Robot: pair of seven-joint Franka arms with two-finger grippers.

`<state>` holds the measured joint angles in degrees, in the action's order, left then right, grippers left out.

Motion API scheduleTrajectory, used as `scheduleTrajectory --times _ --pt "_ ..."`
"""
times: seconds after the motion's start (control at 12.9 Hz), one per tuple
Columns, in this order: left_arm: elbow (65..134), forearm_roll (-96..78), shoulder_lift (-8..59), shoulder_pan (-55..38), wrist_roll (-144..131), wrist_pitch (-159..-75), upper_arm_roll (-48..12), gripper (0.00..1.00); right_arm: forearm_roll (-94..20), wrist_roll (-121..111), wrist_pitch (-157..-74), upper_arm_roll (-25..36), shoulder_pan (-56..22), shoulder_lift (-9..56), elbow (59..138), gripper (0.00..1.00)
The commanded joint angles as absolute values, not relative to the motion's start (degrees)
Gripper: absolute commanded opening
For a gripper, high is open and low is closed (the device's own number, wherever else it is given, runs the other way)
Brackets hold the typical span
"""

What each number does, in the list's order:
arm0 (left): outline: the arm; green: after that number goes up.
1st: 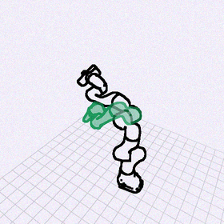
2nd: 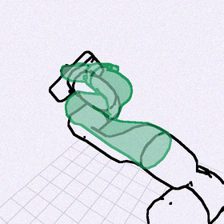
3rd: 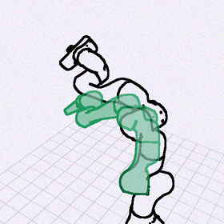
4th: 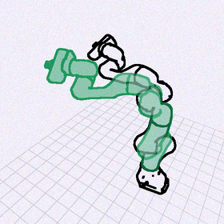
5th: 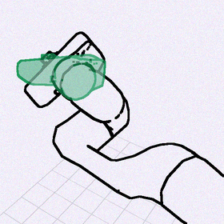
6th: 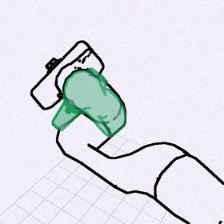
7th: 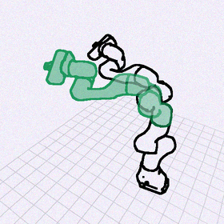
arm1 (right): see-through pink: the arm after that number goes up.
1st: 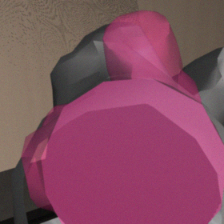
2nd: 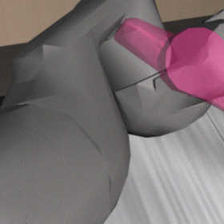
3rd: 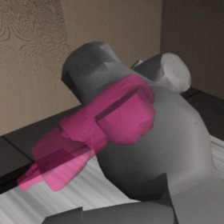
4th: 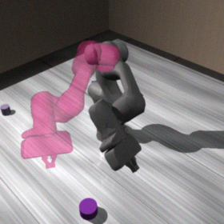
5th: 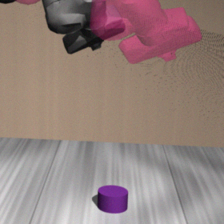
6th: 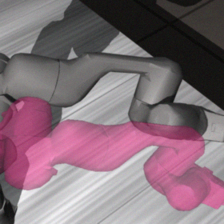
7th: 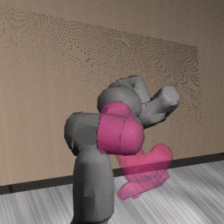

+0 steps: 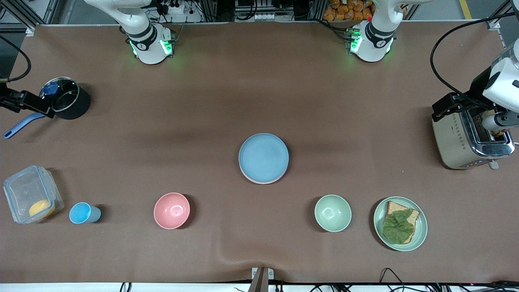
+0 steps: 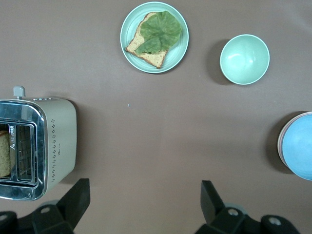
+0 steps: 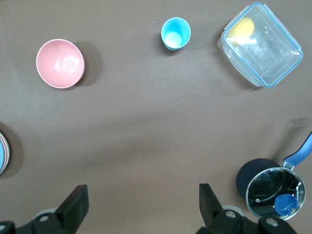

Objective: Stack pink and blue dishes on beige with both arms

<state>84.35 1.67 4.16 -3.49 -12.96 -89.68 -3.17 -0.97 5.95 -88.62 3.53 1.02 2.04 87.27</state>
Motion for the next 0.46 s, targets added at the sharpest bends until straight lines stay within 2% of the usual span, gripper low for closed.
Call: scheduleTrajectory --times 0.0,0.39 --pt "84.90 2.37 2.90 -3.69 -11.87 -88.95 -3.51 1.00 -0.35 4.57 -92.18 2.46 2.20 1.93 87.63 1.00" --pt "84.82 2.11 2.90 -3.69 -11.78 -87.98 -3.52 1.00 -0.18 4.66 -92.55 2.37 1.50 2.02 87.63 1.00"
